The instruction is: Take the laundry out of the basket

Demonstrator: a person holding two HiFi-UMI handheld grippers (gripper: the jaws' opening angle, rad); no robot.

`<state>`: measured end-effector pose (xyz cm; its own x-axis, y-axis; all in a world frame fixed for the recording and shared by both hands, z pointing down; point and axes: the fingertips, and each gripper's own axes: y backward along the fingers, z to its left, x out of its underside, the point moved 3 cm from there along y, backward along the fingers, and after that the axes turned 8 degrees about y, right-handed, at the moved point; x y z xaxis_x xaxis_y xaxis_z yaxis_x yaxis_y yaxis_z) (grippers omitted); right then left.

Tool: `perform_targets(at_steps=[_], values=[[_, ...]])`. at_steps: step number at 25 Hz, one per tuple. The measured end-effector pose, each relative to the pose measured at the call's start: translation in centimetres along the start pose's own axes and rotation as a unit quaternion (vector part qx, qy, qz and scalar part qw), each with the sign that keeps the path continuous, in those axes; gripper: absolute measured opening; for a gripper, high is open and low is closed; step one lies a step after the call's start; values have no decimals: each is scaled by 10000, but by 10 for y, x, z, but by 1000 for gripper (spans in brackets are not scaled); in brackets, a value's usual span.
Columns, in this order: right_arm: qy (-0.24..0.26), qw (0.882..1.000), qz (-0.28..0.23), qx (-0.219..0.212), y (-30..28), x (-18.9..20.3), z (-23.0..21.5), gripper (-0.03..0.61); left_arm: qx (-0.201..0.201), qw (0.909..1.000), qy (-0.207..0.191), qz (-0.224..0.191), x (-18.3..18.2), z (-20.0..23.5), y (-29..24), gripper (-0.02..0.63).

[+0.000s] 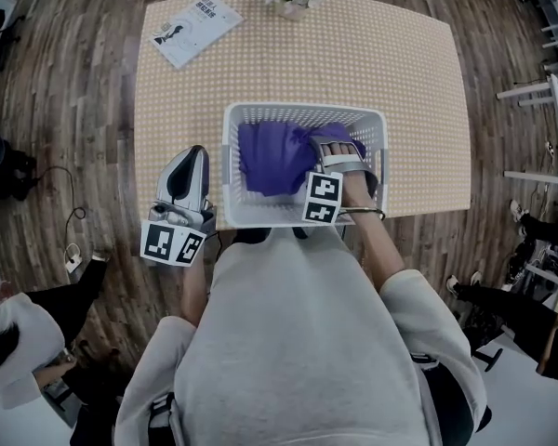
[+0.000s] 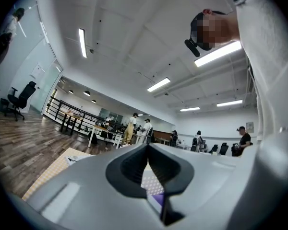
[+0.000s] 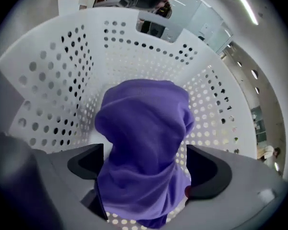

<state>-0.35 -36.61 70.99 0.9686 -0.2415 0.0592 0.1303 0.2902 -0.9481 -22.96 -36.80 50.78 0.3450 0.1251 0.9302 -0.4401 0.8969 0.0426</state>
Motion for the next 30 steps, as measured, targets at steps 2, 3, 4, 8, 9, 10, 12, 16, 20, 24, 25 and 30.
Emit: perform_targets(at_steps=[2,3,4,8,9,10,12,16,20,24,25,30], values=[[23,9996,121,-257,-30,3,0,557,-22,10000,-6,-8,0,2,1,8],[13,9987,249,-455,-48,7,3,559,-37,10000,-10,-13,-1,3,3,8],[38,9972,418,-612,-66,11,8,560,-54,10000,-13,-20,-1,4,4,8],[212,9947,768,-655,-94,16,15,597,-157,9999,13,-50,-4,10,10,8],[221,9948,765,-638,-93,15,14,597,-173,9998,21,-58,-4,12,11,8],[239,9949,757,-625,-93,14,14,597,-180,9998,29,-61,-4,14,11,8],[283,9949,751,-606,-95,13,15,597,-163,9998,42,-51,-1,15,8,8],[444,9940,768,-646,-89,10,19,527,-80,9999,50,-36,-2,11,2,8],[615,9915,834,-791,-74,4,24,325,-54,9999,66,-75,-5,8,0,8],[226,9965,575,-556,-69,6,26,313,-50,9998,76,-160,-7,4,3,8],[85,9977,489,-453,-68,6,24,307,-58,9998,72,-180,-8,4,4,8],[-492,9975,192,471,-52,6,2,279,-166,9995,81,-239,-10,6,13,8]])
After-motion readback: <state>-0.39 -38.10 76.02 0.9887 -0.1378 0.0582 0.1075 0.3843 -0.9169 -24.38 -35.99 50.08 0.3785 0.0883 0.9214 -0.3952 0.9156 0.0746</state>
